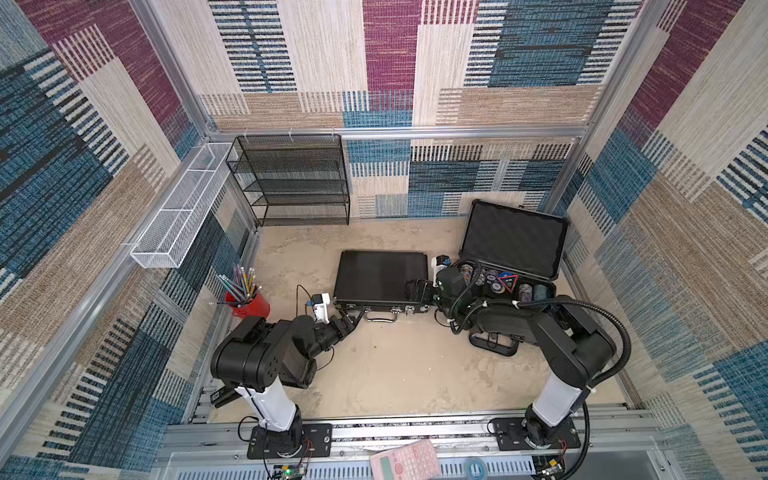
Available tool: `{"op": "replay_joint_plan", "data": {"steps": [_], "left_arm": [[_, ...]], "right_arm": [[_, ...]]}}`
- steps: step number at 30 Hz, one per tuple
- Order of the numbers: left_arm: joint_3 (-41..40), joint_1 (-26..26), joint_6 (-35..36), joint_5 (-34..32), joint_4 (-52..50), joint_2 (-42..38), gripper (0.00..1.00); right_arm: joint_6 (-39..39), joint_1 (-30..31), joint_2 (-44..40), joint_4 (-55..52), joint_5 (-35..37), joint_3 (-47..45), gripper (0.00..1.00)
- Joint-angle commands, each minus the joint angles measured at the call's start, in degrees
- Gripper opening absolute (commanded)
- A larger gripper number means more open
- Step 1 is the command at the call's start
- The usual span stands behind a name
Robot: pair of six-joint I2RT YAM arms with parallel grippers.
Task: Open the poker set cases
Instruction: Open the fastener on the poker set case.
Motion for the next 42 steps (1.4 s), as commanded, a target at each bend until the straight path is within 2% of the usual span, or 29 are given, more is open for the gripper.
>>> {"op": "replay_joint_plan", "data": {"steps": [1, 6, 16, 23, 27, 31, 34, 36, 42], "left_arm": [[-0.2, 0.2, -1.0, -1.0, 0.3, 2.3, 0.91], [-2.2, 0.3, -0.2, -5.0, 0.3, 2.3, 0.92], [-5.0, 0.7, 0.0, -8.0, -0.4, 0.3, 0.92], [-4.4, 0.7, 0.9, -9.1, -7.8, -5.2, 0.93], [-2.7, 0.7, 4.2, -9.7, -19.0, -12.9, 0.93], [2.5, 0.7, 11.6, -11.4, -42.0, -24.6, 0.99], [5.2, 0.8, 16.1, -11.5, -49.0, -27.2, 1.0], [6.4, 0.8, 16.7, -9.4, -48.7, -25.9, 1.0], [6.7, 0.9, 15.0, -5.0, -39.7, -18.0, 0.99]], "right_arm": [[1.2, -0.1, 0.6, -12.2, 1.1, -0.9, 0.97], [0.9, -0.1, 1.4, -12.7, 0.7, 0.0, 0.97], [1.2, -0.1, 1.4, -12.7, 0.6, 0.4, 0.97], [1.2, -0.1, 1.1, -12.5, 0.7, 0.2, 0.97], [1.2, -0.1, 1.1, -12.3, 0.7, 0.1, 0.97], [1.3, -0.1, 1.3, -12.1, 0.6, 0.2, 0.97], [1.2, -0.1, 1.7, -12.0, 0.4, 0.4, 0.97], [1.2, -0.1, 1.9, -12.1, 0.4, 0.6, 0.97], [1.0, -0.1, 1.8, -12.1, 0.4, 0.9, 0.97]]}}
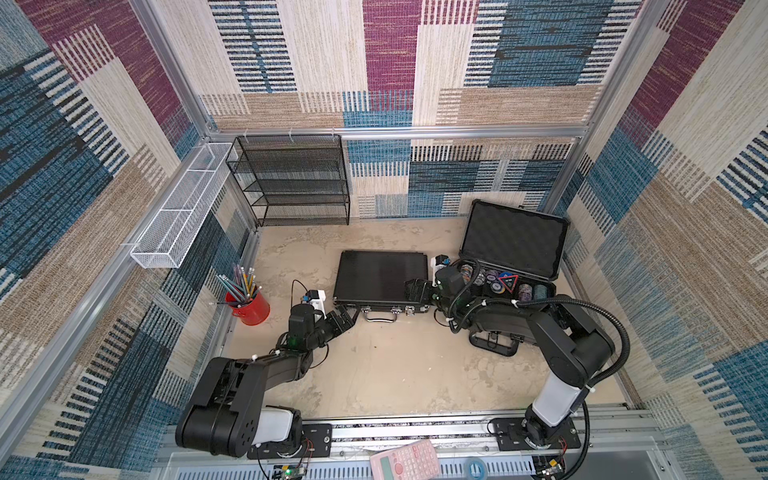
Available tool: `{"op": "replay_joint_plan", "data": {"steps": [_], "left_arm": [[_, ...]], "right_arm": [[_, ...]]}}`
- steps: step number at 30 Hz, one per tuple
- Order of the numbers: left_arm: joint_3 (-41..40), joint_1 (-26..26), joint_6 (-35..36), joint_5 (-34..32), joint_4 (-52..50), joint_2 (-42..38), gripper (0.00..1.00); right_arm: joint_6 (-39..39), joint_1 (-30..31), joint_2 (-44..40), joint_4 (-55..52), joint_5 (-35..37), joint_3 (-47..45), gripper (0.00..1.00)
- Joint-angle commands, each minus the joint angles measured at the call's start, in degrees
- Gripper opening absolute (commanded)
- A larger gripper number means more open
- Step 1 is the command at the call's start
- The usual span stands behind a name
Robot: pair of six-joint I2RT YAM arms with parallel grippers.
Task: Open the poker set cases
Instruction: Open the fastener on the poker set case.
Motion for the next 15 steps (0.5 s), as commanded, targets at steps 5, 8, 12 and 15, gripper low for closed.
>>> {"op": "replay_joint_plan", "data": {"steps": [5, 8, 12, 15], "left_arm": [[0.1, 0.3, 1.0, 5.2, 9.9, 6.9, 0.99], [-0.2, 0.5, 0.0, 6.0, 15.4, 10.1, 0.99], [-0.3, 1.1, -1.6, 8.9, 21.6, 14.4, 0.98], [-1.2, 1.6, -3.5, 9.5, 27.4, 17.3, 0.97]], "right_arm": [[0.8, -0.1, 1.3, -11.0, 0.5, -0.7, 0.97], [0.9, -0.1, 1.3, -11.0, 0.5, -0.8, 0.97], [1.0, -0.2, 1.4, -11.1, 0.6, -0.7, 0.97], [1.1, -0.1, 1.5, -11.0, 0.6, -0.8, 0.97]]}}
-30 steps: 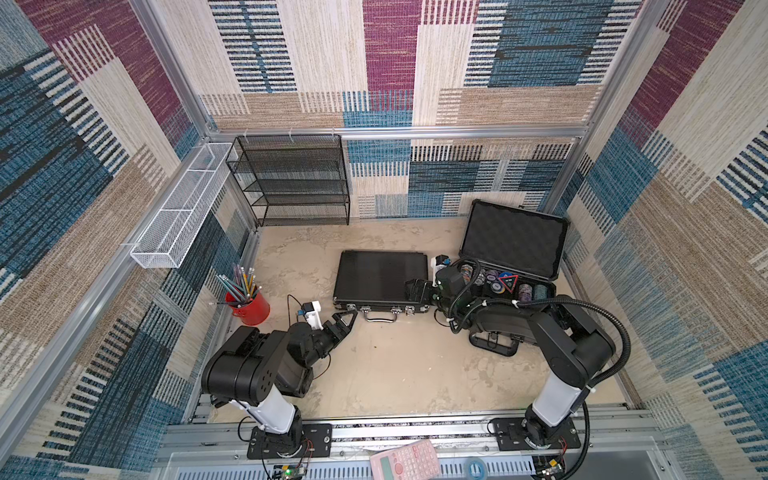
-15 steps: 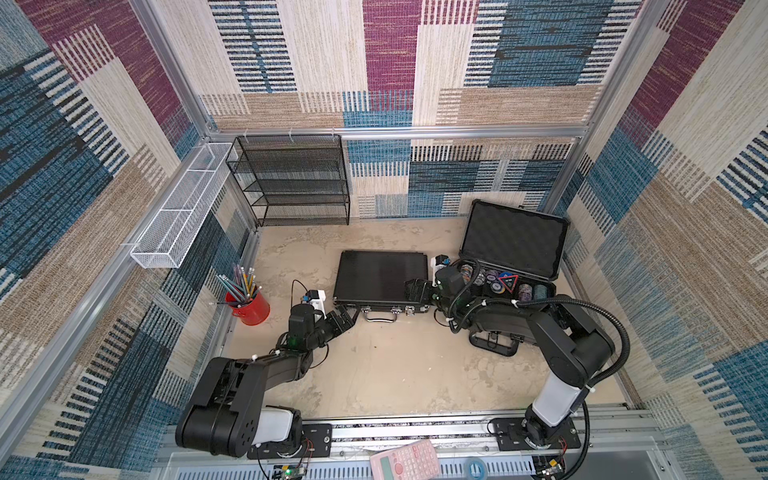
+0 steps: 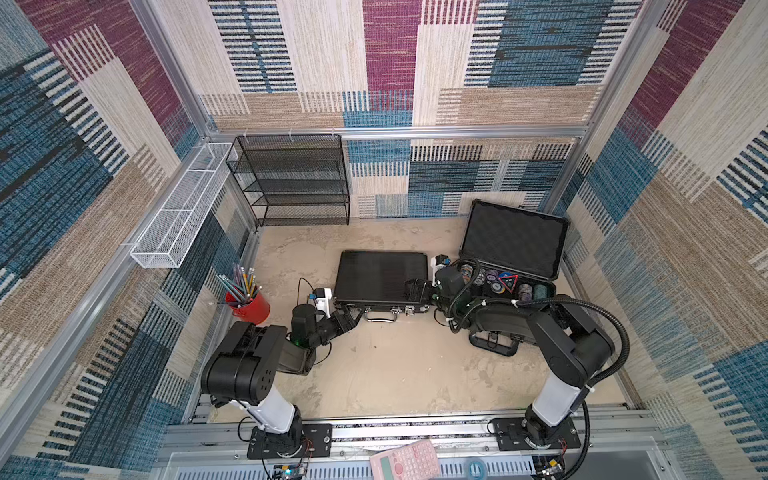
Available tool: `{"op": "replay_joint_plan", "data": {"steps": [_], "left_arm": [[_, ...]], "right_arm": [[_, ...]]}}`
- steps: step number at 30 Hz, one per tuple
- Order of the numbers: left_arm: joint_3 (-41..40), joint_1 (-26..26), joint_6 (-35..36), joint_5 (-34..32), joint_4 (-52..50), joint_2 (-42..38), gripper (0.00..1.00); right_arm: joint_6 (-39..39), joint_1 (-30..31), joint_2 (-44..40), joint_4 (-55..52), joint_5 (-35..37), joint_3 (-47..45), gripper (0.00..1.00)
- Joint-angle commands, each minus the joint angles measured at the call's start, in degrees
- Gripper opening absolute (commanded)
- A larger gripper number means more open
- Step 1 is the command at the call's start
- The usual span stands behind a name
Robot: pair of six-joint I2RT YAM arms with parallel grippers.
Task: Open the poker set cases
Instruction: Open the fastener on the poker set case.
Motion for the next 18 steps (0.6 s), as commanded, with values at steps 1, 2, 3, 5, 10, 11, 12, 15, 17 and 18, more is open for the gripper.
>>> {"op": "replay_joint_plan", "data": {"steps": [1, 2, 3, 5, 10, 11, 12, 15, 17, 18], "left_arm": [[-1.1, 0.4, -3.5, 1.3, 5.4, 2.9, 0.97], [-1.3, 0.5, -4.2, 1.4, 7.0, 3.8, 0.96], [-1.4, 0.6, -4.6, 1.6, 8.5, 4.8, 0.96], [-1.5, 0.7, -6.2, 2.2, 12.1, 7.0, 0.95], [-2.6, 1.1, -8.2, 1.6, 16.6, 10.2, 0.93], [-2.8, 1.2, -8.2, 1.5, 16.3, 10.3, 0.93], [-3.0, 1.2, -8.0, 1.4, 16.2, 10.3, 0.93], [-3.9, 1.4, -7.4, 0.3, 14.5, 9.6, 0.93], [-4.2, 1.7, -7.0, -0.4, 12.1, 8.2, 0.93], [-4.2, 1.9, -6.7, -0.5, 10.8, 7.5, 0.93]], "right_arm": [[1.1, -0.1, 1.2, -11.0, 0.5, -0.8, 0.97], [1.2, -0.1, 1.4, -11.1, 0.5, -0.8, 0.97], [1.2, -0.1, 1.4, -11.1, 0.5, -0.8, 0.97], [1.2, -0.1, 1.5, -11.1, 0.4, -0.9, 0.97], [1.2, -0.1, 1.5, -11.1, 0.6, -1.0, 0.97], [1.2, -0.1, 1.5, -11.1, 0.8, -1.0, 0.97], [1.2, -0.1, 1.5, -11.1, 0.7, -1.0, 0.97], [1.2, -0.1, 1.8, -11.1, 0.7, -0.9, 0.97], [1.1, -0.1, 1.9, -11.3, 0.7, -0.7, 0.97], [1.2, -0.1, 1.9, -11.3, 0.8, -0.7, 0.97]]}}
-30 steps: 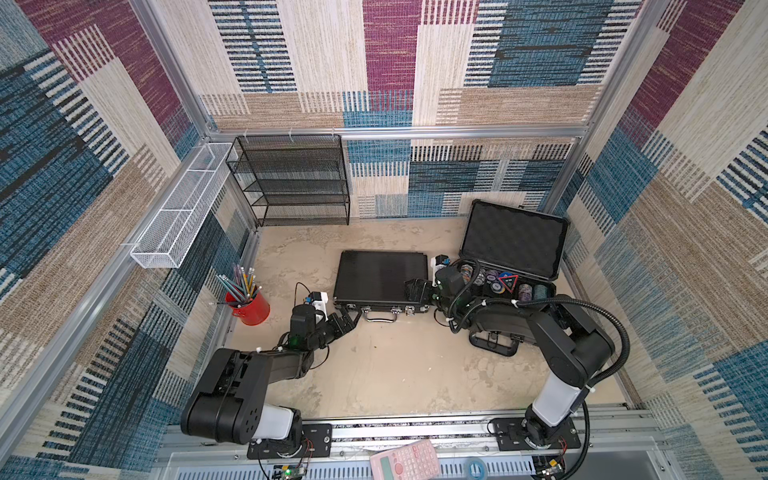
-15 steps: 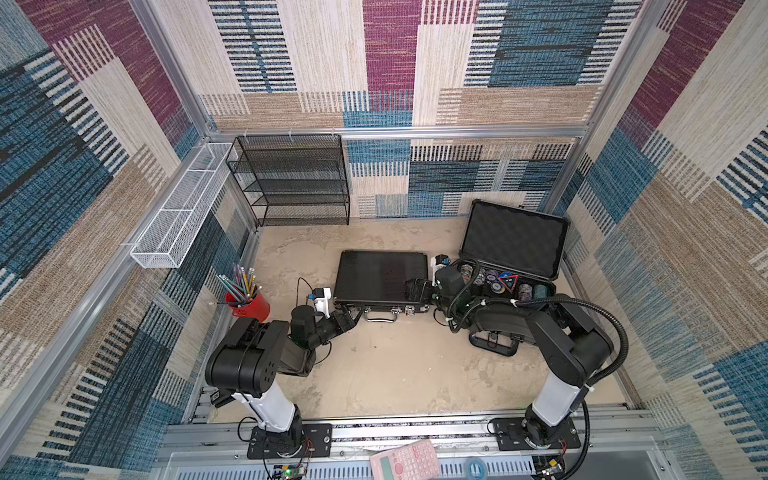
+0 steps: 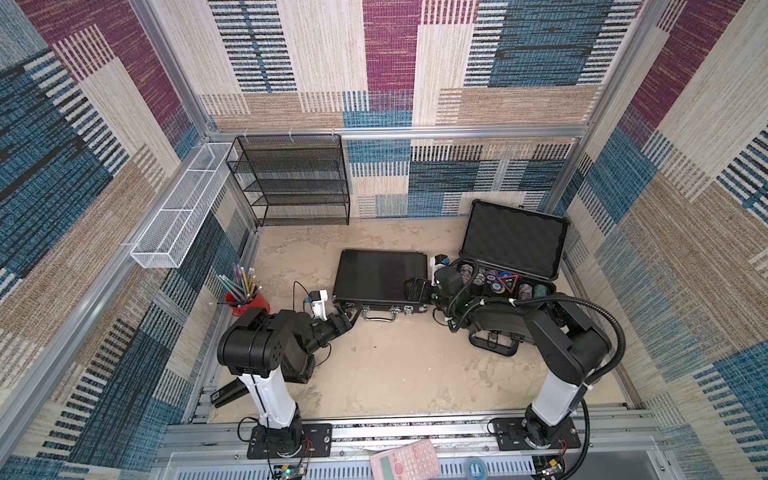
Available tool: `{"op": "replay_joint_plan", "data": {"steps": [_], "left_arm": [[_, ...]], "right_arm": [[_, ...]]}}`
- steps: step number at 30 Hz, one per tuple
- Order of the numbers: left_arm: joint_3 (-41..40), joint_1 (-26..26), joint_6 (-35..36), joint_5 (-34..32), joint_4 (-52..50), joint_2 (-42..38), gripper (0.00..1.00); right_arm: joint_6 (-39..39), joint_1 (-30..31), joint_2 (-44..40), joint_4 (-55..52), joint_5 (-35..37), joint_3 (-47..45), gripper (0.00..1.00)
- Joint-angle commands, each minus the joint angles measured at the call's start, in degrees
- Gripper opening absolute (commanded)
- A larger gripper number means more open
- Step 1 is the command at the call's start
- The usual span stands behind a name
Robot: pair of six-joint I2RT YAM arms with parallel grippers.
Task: Open the poker set cases
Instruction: Open the fastener on the poker set case.
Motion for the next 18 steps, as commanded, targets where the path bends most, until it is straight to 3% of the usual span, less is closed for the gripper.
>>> {"op": "replay_joint_plan", "data": {"steps": [1, 10, 18], "left_arm": [[-0.3, 0.6, 0.6, -2.1, -10.9, -1.7, 0.93], [4.7, 1.0, 7.6, -2.7, -33.2, -13.1, 0.96], [6.2, 1.2, 5.8, 0.1, -27.2, -8.3, 0.96]], "right_arm": [[1.0, -0.1, 1.1, -12.3, 0.6, -0.8, 0.97], [0.8, -0.1, 1.2, -12.5, 0.7, -0.3, 0.97], [0.7, -0.2, 1.4, -12.7, 0.8, -0.3, 0.97]]}}
